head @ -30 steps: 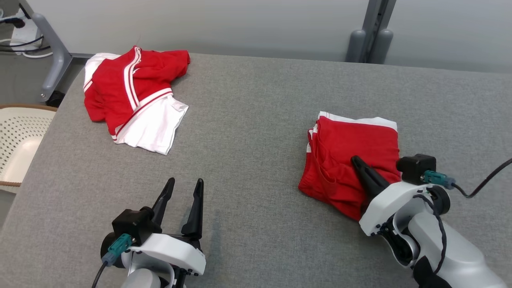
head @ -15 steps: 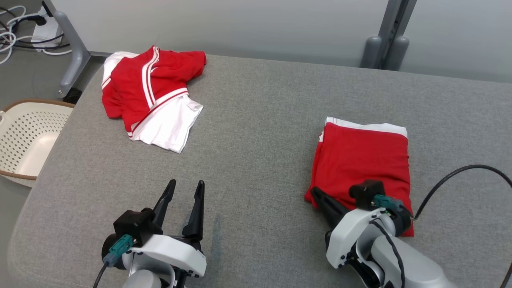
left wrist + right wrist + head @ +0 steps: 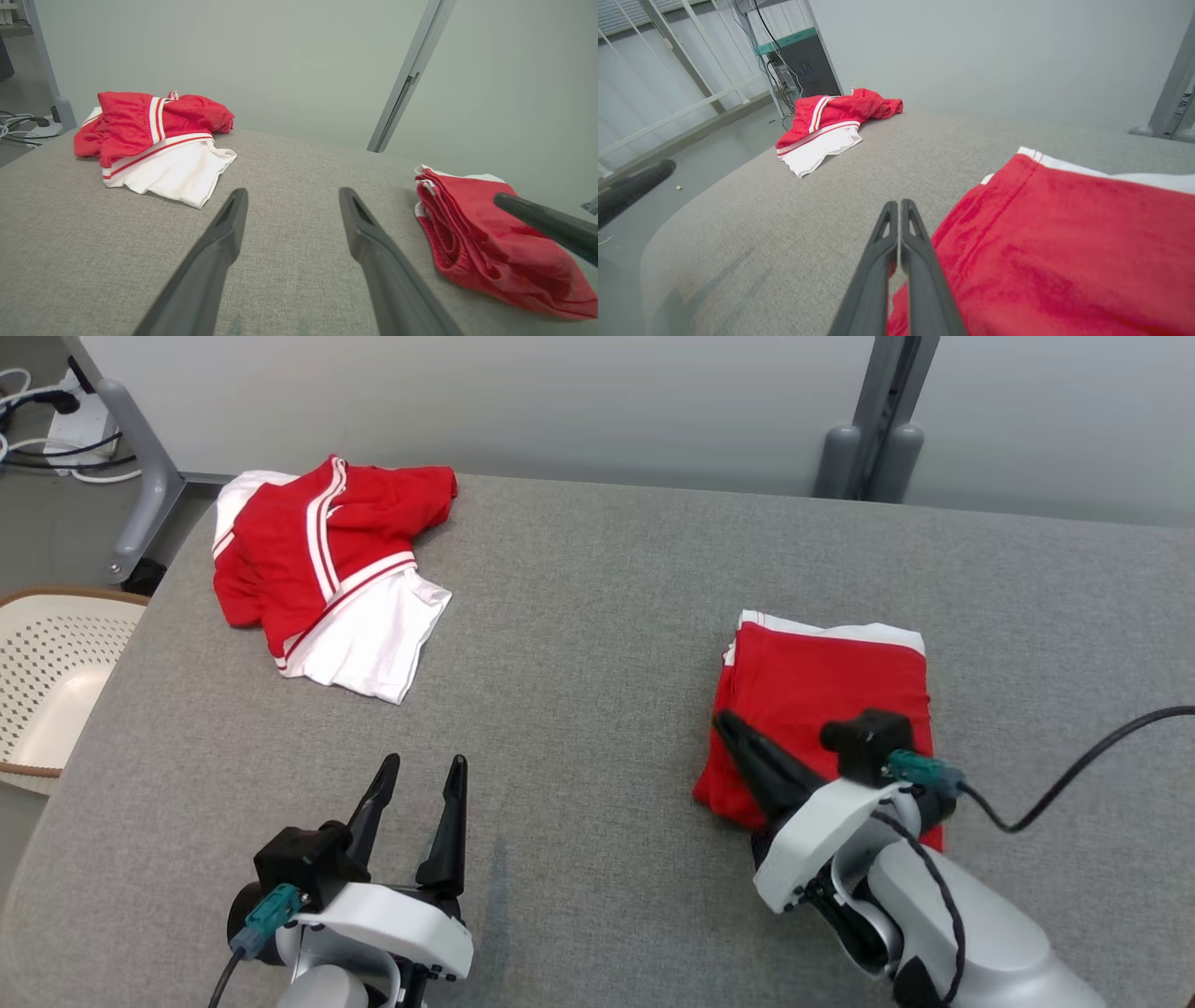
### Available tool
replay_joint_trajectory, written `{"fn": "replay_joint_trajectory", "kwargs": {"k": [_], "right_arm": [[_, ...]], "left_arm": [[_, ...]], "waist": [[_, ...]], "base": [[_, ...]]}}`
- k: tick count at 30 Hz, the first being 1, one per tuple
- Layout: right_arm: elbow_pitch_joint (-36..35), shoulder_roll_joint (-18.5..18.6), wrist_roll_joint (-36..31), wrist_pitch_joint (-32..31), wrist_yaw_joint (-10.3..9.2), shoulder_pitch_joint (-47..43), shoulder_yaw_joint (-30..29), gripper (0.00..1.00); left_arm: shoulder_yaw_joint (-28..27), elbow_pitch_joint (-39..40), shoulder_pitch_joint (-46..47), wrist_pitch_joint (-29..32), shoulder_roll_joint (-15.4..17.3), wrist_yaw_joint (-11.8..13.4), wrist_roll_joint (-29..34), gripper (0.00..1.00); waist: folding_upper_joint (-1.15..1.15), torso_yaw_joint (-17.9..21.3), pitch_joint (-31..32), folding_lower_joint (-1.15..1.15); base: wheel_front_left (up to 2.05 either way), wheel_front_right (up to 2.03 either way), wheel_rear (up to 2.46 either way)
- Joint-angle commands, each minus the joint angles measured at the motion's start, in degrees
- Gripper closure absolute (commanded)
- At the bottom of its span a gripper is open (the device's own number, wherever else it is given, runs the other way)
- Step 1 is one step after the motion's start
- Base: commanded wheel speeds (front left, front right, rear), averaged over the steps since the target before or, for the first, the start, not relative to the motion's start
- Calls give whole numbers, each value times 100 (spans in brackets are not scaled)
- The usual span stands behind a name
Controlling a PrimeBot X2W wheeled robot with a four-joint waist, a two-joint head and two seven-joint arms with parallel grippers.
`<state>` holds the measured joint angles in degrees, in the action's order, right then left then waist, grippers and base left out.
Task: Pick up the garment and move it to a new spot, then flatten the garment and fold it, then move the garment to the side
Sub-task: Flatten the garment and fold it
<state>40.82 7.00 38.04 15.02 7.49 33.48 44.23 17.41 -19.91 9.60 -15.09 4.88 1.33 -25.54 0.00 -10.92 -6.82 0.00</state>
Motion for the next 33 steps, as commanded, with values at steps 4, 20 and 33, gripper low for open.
{"fn": "replay_joint_trajectory", "kwargs": {"k": [4, 20, 33], "right_arm": [[-564, 120, -347, 14, 1, -264, -660, 42], [-2333, -217, -2153, 13, 2, -1908, -3662, 0], [-2954, -399, -2438, 13, 2, -2891, -4533, 0]], "left_arm": [[-52, 38, 2, -9, 78, 8, 42, 0], [-287, 131, -84, -9, 75, 110, 264, 0], [-538, 276, -434, -9, -41, 37, 429, 0]], "waist": [[0, 95, 99, 0], [0, 381, 336, 0], [0, 484, 503, 0]], "base": [[0, 0, 0], [0, 0, 0], [0, 0, 0]]}}
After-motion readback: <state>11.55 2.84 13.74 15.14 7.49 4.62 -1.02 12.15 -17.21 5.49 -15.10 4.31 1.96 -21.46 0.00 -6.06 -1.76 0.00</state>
